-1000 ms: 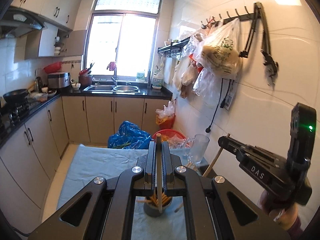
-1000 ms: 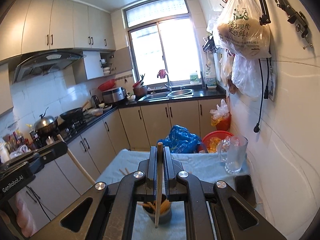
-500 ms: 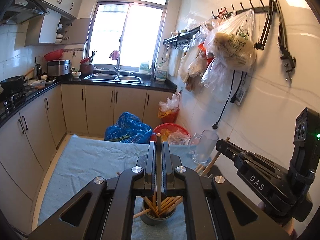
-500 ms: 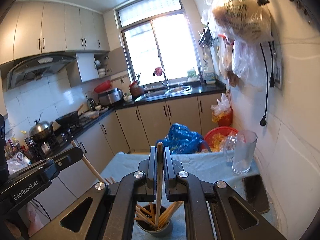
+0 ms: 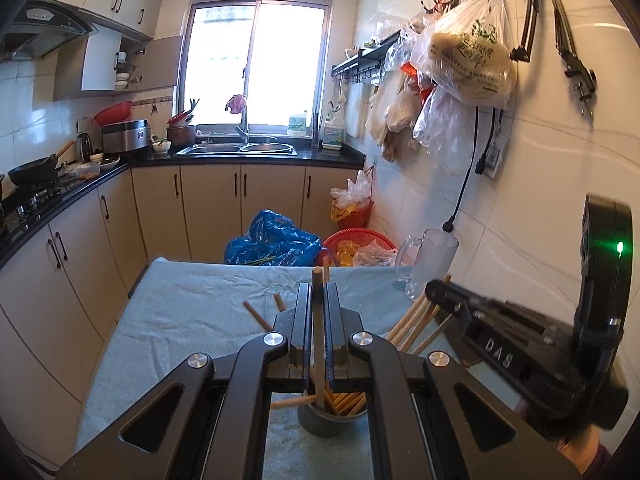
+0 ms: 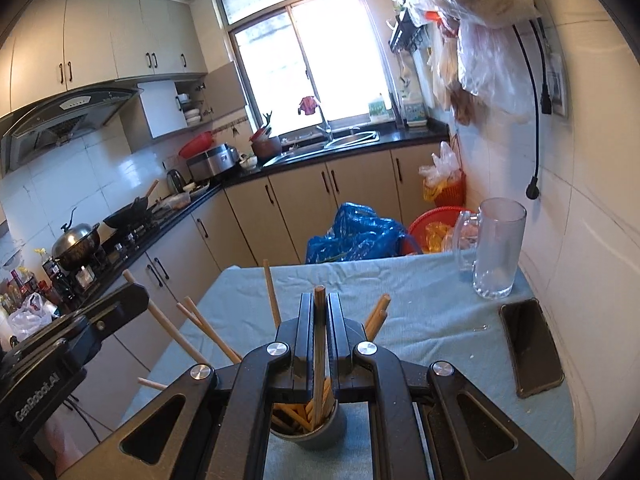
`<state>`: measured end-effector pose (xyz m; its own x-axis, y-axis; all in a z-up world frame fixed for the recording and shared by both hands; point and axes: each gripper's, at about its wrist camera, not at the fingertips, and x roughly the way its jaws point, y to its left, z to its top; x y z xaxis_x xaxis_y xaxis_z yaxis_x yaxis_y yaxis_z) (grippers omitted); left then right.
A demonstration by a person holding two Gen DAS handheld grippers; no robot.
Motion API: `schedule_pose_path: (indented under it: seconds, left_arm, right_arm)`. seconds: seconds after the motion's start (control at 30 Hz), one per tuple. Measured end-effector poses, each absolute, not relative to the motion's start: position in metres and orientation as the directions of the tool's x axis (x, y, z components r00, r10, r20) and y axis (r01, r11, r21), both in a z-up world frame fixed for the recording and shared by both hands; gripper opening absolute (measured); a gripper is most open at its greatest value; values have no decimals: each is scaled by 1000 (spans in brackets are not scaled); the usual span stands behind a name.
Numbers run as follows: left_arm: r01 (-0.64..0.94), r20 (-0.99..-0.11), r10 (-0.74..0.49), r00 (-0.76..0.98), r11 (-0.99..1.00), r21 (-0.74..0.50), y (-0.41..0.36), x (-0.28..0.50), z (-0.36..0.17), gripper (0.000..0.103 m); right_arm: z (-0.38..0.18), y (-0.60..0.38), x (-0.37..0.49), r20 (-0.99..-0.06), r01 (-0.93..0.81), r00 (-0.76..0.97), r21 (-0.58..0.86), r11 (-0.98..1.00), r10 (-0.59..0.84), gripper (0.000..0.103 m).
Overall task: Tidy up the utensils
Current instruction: 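Lower both held chopsticks into the black cup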
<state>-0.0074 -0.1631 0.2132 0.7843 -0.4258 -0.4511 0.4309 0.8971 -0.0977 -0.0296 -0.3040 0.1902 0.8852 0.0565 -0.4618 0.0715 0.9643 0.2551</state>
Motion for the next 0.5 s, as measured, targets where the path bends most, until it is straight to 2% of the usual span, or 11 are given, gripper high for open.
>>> schedule_pose_path:
  seconds: [0.5]
  left_arm:
    - [416,-509,-385,770,907,-56,-159,-9,188,5]
  right_arm:
    - [187,-302,-32,-469,72,881,261,963,61,6]
